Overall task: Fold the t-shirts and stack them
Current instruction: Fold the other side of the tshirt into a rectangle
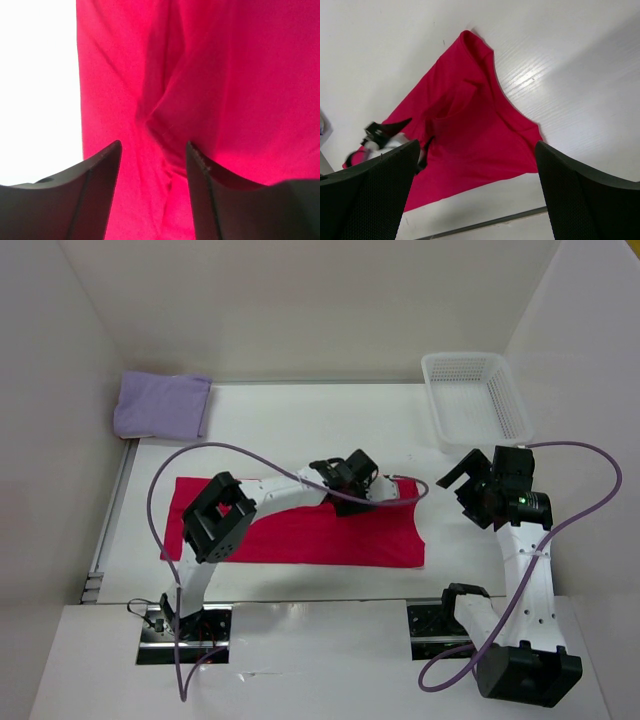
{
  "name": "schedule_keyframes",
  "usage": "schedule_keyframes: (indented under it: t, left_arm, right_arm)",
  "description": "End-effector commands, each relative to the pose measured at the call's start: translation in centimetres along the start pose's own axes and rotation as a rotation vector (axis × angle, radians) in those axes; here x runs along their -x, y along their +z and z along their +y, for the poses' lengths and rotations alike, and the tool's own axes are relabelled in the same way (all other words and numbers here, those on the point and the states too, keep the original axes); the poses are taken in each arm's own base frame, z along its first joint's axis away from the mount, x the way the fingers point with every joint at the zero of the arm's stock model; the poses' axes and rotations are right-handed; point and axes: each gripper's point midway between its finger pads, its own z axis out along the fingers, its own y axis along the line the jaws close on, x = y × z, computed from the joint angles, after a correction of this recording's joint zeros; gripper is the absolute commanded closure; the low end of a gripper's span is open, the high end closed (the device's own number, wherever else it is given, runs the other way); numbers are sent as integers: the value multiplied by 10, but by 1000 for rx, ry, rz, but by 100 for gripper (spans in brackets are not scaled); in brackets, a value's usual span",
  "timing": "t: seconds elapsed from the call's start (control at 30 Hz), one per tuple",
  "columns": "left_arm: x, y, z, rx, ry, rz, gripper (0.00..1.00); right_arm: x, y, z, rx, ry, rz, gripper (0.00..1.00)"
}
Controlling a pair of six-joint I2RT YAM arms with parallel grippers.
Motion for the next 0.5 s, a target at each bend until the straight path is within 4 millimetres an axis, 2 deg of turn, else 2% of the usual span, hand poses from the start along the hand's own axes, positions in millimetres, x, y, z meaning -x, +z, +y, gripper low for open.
schedule_keyframes:
  t: [0.0, 0.07, 0.13, 0.17, 0.2, 0.23, 0.27, 0.33, 0.4, 0.47]
  left_arm:
    - [15, -19, -16, -285, -76, -153, 33]
    - [20, -37, -40, -451, -1, -229, 26]
    - [14, -35, -49, -494, 13, -223, 26]
    - [14, -29, -49, -485, -51, -203, 26]
    - [4, -14, -46, -459, -74, -150, 28]
    - [10, -14, -37, -448, -93, -155, 29]
    - [6, -11, -28, -442, -145, -142, 30]
    - [11, -11, -17, -440, -203, -171, 30]
    - [7, -12, -6, -444, -278, -181, 30]
    - [12, -17, 5, -451, -292, -220, 30]
  right_arm:
    - [5, -1, 4, 24, -18, -22, 0]
    - [3, 1, 2, 18, -17, -15, 0]
    - [2, 1, 3, 25, -17, -9, 0]
    - [2, 1, 3, 26, -17, -9, 0]
    - [2, 1, 3, 26, -17, -9, 0]
    - [2, 1, 3, 26, -17, -9, 0]
    - [2, 1, 3, 26, -17, -9, 0]
    - [2, 1, 3, 26, -17, -9, 0]
    - [2, 1, 3, 26, -17, -9, 0]
    - [2, 1, 3, 26, -17, -9, 0]
